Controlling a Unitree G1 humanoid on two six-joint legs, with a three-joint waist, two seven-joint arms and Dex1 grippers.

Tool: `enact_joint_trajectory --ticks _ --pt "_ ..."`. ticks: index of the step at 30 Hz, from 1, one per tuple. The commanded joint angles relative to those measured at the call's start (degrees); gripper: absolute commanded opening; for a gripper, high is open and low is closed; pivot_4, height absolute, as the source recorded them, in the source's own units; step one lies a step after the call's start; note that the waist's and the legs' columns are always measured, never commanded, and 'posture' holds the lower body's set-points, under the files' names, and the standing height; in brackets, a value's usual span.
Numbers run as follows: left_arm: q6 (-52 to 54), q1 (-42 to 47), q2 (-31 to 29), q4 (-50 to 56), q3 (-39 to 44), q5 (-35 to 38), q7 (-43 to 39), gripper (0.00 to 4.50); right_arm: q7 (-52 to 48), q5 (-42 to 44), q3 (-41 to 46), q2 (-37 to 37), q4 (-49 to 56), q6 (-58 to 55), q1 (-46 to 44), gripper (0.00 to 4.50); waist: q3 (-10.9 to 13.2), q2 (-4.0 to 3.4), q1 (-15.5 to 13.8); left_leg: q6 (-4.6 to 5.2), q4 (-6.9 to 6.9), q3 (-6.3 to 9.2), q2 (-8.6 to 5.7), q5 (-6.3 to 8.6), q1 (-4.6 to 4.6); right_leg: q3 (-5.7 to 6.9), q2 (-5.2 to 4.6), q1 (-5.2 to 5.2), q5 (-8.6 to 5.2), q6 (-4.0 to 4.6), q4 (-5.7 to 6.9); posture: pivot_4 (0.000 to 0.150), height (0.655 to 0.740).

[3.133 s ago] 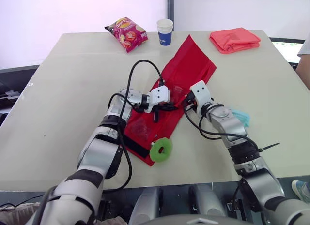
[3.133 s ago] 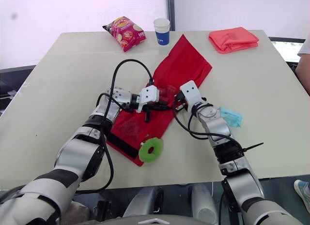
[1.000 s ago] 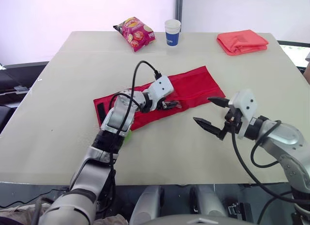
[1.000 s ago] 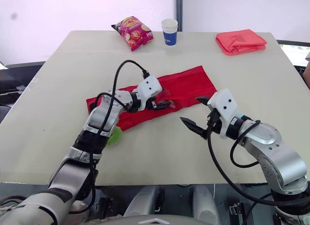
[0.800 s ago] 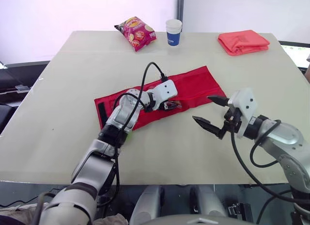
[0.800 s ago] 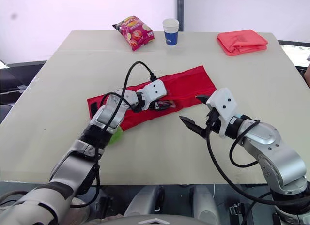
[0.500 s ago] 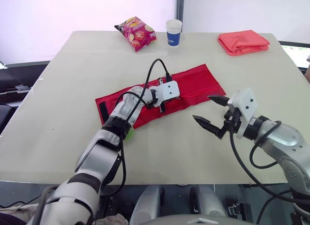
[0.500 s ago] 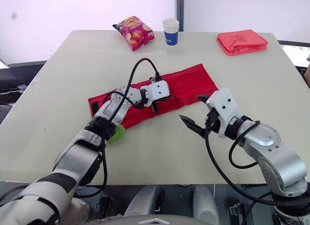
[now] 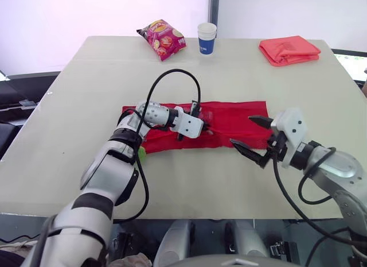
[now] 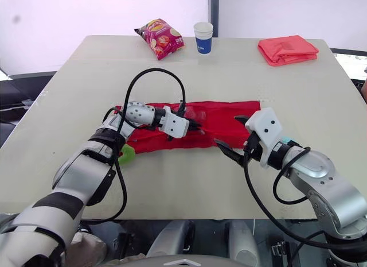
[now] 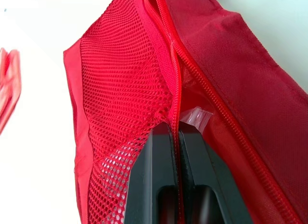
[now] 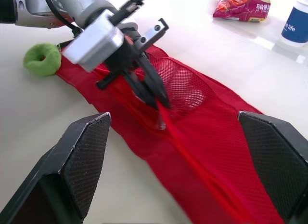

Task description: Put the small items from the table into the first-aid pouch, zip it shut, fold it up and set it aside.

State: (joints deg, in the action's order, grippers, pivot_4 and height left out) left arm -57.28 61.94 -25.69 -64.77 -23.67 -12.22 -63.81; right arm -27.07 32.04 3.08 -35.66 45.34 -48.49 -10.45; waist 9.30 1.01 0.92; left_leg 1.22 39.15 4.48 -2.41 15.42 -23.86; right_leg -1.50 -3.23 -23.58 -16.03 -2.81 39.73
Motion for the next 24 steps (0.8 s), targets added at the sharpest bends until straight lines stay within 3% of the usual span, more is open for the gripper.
enact_joint_trajectory --ticks 1,8,16,18,21,24 --pt "-4.99 3.47 -1.30 -2.93 2.19 2.19 -3.57 0.09 -0.94 2.29 6.46 -2.72 4.07 -0.50 2.82 4.50 0.01 0.01 0.12 0.01 0.01 0.00 -0.01 0.01 0.00 0.01 0.00 0.00 0.00 0.00 0.00 0.150 0.7400" --pt "-5.42 7.18 -2.95 -7.84 0.40 -5.89 4.93 0.09 -6.71 6.04 17.43 -8.45 5.22 1.50 9.74 4.50 0.03 0.05 0.24 0.24 0.01 0.05 -0.16 0.14 0.01 0.03 0.03 0.01 0.00 -0.01 0.04 0.150 0.7400" --pt "-8.14 9.38 -1.45 -9.34 -2.87 -15.35 18.58 0.09 -9.07 7.72 22.07 -10.60 4.53 2.77 13.62 4.50 0.05 0.09 -0.07 0.25 0.02 0.05 -0.17 0.14 0.00 0.03 0.02 0.03 0.00 -0.02 0.03 0.150 0.7400" --pt "-10.01 8.57 -1.37 -9.65 -1.60 -13.26 16.61 0.09 -9.25 8.48 23.34 -10.76 4.92 2.76 14.38 4.50 0.05 0.09 -0.06 0.25 0.02 0.05 -0.17 0.14 -0.01 0.03 0.01 0.03 -0.01 -0.01 0.03 0.150 0.7400" --pt "-8.47 5.60 -1.13 -9.84 3.60 -4.59 7.19 0.09 -8.92 9.02 24.55 -10.64 5.61 2.88 16.16 4.50 0.05 0.09 0.04 0.24 0.02 0.06 -0.12 0.14 -0.01 0.03 0.01 0.02 -0.01 -0.01 0.04 0.150 0.7400" --pt "-3.95 2.90 -0.76 -8.23 8.88 4.29 -3.65 0.85 -8.00 9.45 23.93 -10.54 6.01 2.98 16.33 4.50 0.05 0.08 0.26 0.23 0.02 0.04 -0.06 0.13 0.01 0.03 0.01 0.02 -0.01 -0.01 0.05 0.150 0.7400"
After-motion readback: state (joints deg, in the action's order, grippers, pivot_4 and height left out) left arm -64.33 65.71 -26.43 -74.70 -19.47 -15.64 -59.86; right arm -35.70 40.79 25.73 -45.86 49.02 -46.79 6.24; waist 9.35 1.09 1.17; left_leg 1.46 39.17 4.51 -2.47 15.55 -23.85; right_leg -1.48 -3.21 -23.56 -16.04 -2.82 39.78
